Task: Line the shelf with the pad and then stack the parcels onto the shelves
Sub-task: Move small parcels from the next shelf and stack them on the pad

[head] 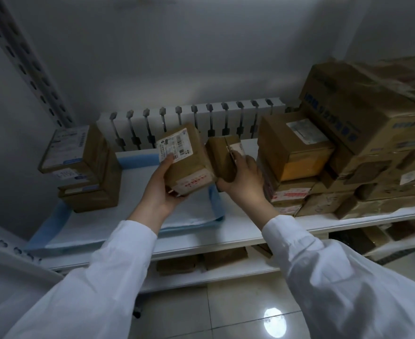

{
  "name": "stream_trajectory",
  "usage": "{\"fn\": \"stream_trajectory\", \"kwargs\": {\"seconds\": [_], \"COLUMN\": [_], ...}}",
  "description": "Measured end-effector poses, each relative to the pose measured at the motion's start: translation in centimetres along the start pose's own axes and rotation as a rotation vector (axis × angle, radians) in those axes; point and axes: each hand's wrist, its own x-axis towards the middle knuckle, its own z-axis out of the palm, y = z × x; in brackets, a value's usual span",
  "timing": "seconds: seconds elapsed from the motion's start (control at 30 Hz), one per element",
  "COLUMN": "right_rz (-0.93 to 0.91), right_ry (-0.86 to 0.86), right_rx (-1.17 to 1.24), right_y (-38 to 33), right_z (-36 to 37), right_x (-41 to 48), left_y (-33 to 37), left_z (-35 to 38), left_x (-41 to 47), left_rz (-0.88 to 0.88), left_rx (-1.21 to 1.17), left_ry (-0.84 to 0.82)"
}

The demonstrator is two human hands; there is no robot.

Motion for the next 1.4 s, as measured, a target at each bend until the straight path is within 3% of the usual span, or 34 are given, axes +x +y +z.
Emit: {"fn": "stream_trajectory", "kwargs": {"seconds": [0.2,0.43,0.7,0.9,1.1,1.23,1.4], "right_rz": [-0.005,0.451,0.420,0.482,0.530,0.508,0.406], "right_ry": [-0.101,-0.382,-0.670,-0.645,-0.564,-0.550,-0.514], "right_rx": [0.453,0.851,1.295,1.518,1.629,1.614,1.522], "right_y": [-3.6,-7.0,-12.6,-15.9,-20.4,-22.6,-24.8], "right_z": [-2.0,-0.9,1.0,2.4,2.8,2.8,3.0], "right_x": [1.5,2.0,1.5,2.7,3.9,3.7,3.5], "left_y": [2.5,5.4,9.2,12.6,17.6,19.1,18.7], "left_z": [-1.0,-3.3,-7.3,-8.9,-9.2,-10.2,-11.9], "left_x": [-1.2,-3.2,-5.1,-5.2,-4.9,-3.8,-2.1], "left_rz": [-0.005,0.021,0.108,0.239,0.352,0.445,0.408], "left_rx": [0.023,-0.050,-0.021,0.074,0.288,0.420,0.517], "left_ry": [0.025,0.067,0.125,0.159,0.333,0.395,0.389]}}
